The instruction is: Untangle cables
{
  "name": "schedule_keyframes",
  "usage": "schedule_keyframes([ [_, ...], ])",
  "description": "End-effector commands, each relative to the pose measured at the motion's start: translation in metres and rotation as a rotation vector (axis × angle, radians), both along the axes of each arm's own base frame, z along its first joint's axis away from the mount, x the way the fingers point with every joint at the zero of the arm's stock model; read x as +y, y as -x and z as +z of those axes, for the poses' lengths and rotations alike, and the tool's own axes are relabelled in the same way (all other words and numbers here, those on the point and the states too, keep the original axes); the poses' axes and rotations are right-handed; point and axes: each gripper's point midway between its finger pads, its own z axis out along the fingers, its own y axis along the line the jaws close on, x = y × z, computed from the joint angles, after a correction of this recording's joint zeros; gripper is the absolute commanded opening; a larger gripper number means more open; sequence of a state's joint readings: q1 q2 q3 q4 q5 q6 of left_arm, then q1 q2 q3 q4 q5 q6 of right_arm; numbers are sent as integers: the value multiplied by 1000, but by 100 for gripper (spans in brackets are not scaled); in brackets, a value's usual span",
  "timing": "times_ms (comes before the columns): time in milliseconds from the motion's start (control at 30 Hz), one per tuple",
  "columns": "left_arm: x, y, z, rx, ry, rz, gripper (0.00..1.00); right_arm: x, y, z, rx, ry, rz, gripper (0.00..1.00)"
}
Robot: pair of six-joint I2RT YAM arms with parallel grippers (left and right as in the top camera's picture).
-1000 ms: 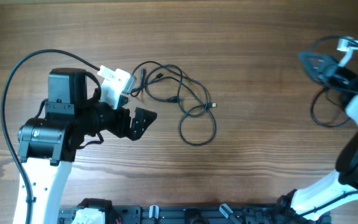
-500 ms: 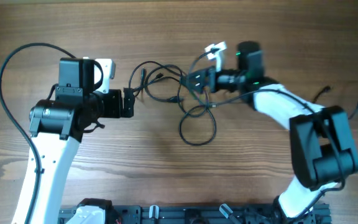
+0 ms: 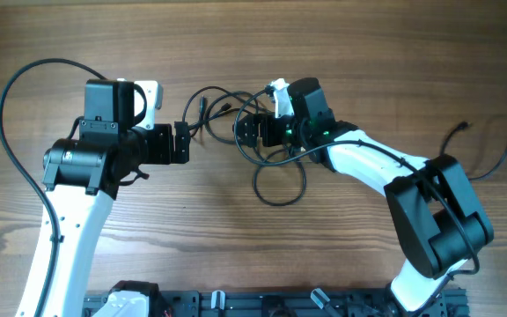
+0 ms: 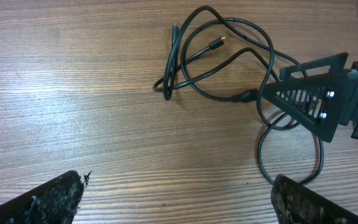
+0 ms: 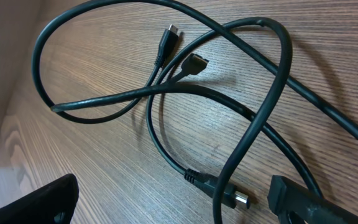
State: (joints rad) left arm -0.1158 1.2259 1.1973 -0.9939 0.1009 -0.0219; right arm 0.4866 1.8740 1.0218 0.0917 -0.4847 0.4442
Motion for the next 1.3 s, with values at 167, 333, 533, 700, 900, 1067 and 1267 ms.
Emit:
schedule_keyframes([
  [167,3,-1,-1,4,-3,23,100,9,4,-23,18,19,14,97],
  [333,3,-1,-1,3,-3,23,100,23,5,-27,4,4,16,84],
  [533,3,-1,-1,4,-3,23,100,25,7,-57,68,19,-14,34],
  [700,3,-1,-1,3,-3,23,100,24,1,-47,67,-14,-43,4],
  [900,3,-1,-1,4,-3,23,100,7,-9,45,-94,-57,-53,4],
  [1067,3,-1,-1,4,-3,23,100,-18,-4,140,-332,-39,-108,4],
  [1267,3,-1,-1,4,-3,23,100,-56,12,265,-656,-112,-245,4],
])
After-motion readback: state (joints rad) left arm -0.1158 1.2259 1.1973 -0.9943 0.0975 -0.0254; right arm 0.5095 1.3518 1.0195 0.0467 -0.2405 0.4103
